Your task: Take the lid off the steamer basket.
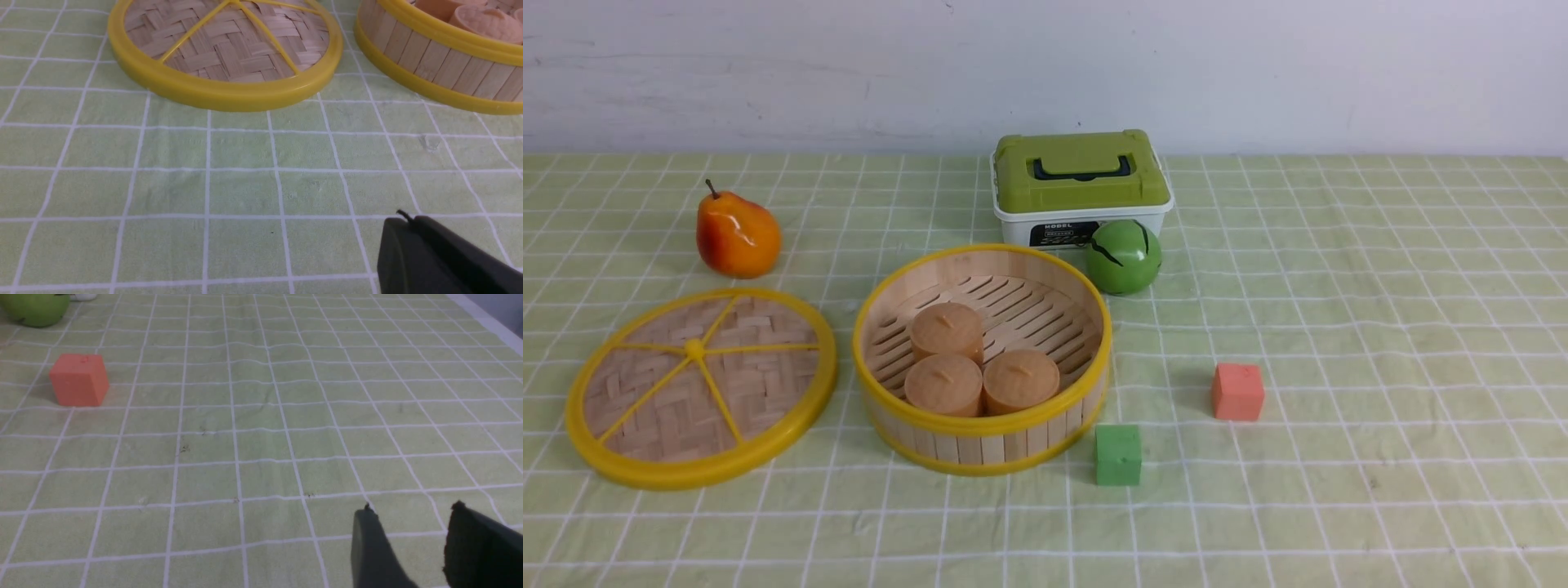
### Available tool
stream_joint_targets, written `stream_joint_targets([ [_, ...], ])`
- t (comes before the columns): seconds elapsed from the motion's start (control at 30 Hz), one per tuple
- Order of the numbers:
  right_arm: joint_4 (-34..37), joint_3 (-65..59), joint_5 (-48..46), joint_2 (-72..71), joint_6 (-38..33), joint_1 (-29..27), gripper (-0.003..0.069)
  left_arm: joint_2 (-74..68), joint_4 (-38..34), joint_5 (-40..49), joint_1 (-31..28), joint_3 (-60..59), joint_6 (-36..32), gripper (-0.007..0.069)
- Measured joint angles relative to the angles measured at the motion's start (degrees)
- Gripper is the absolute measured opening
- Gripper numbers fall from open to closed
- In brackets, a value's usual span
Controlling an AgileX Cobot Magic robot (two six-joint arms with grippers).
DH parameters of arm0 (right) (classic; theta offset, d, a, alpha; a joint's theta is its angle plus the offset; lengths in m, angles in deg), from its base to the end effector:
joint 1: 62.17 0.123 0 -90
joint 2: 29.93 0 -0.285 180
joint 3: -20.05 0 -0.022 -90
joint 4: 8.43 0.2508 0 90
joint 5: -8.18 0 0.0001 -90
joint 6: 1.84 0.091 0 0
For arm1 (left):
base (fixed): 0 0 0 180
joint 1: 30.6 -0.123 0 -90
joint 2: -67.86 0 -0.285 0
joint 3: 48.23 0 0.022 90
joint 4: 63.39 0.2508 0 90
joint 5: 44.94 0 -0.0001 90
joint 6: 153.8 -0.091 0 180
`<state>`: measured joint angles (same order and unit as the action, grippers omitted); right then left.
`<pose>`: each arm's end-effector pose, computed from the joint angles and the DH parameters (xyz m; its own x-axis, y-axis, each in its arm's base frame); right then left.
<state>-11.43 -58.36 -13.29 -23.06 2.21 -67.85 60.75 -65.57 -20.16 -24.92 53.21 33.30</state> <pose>0.0519 -0.0069 0.1734 -0.2837 0.0503 -0.9576 0.1235 0.9922 0.0155 0.0504 -0.0065 0.1673 -0.3610 -0.1227 -0.9245 0.0576 0.9865 -0.1534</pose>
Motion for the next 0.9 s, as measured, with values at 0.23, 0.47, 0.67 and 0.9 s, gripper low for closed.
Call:
stream_joint_targets([
  [0.23, 0.0, 0.0, 0.0, 0.0, 0.0, 0.0, 0.0241, 0.0, 0.0, 0.0, 0.0, 0.0, 0.0, -0.0004],
  [0.47, 0.0, 0.0, 0.0, 0.0, 0.0, 0.0, 0.0241, 0.0, 0.0, 0.0, 0.0, 0.0, 0.0, 0.0001],
  [0.67, 0.0, 0.0, 0.0, 0.0, 0.0, 0.0, 0.0241, 0.0, 0.0, 0.0, 0.0, 0.0, 0.0, 0.0005],
  [0.9, 0.0, 0.0, 0.0, 0.0, 0.0, 0.0, 0.0241, 0.0, 0.0, 0.0, 0.0, 0.0, 0.0, 0.0013],
])
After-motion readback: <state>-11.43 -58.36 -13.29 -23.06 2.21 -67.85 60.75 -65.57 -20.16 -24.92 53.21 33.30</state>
